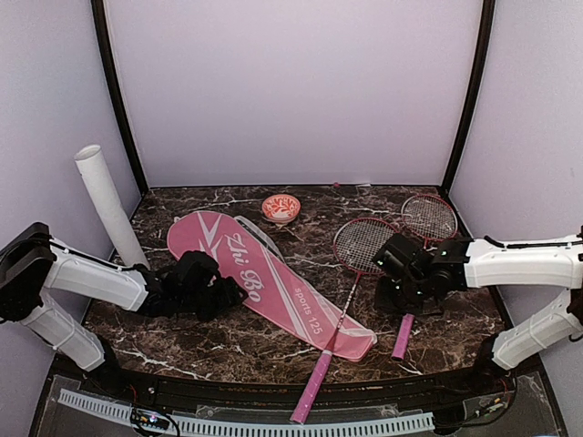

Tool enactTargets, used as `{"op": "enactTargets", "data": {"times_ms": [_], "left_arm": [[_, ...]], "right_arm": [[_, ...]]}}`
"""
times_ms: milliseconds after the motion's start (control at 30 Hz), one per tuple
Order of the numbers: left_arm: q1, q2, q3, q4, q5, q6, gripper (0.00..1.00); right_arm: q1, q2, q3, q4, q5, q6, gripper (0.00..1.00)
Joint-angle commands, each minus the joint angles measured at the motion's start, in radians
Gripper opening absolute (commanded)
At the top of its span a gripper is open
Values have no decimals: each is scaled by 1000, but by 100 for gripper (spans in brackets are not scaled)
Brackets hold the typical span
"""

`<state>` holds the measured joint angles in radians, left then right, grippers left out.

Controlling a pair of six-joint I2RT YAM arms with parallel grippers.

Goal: Pack up the badminton gear
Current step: Adjust the racket bag at the center of the board.

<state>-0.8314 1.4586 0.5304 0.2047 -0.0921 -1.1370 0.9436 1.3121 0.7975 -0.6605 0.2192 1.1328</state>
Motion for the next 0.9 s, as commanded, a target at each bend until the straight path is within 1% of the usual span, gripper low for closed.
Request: {"op": "enactTargets", "data": {"times_ms": [0, 167, 333, 467, 500, 600, 667, 700, 767, 867], "left_arm": [[-23, 31, 28, -67, -38, -124, 67], [-25, 98, 74, -74, -25, -136, 66], [-26, 163, 104, -65, -20, -154, 62], [-26, 192, 111, -63, -21, -159, 50], [-26, 200, 111, -61, -24, -159, 46], [-26, 214, 107, -47, -32, -163, 32], [-26, 214, 105, -44, -35, -163, 25], [-25, 214, 104, -45, -37, -162, 24], [-25, 210, 100, -45, -43, -157, 20], [-26, 202, 88, -43, -52, -153, 15]], "right_arm": [[-34, -22, -13, 42, -24, -103, 0], [-53, -29, -27, 64, -38, -128, 0], [-59, -35, -41, 102, -73, -128, 0], [-55, -35, -53, 135, -155, -120, 0], [-49, -41, -60, 145, -170, -110, 4], [-10, -66, -92, 178, -200, -47, 21], [34, -75, -99, 198, -205, 3, 30], [57, -72, -98, 209, -205, 26, 34], [99, -41, -91, 240, -206, 68, 37], [150, 26, -54, 270, -194, 110, 40]]}}
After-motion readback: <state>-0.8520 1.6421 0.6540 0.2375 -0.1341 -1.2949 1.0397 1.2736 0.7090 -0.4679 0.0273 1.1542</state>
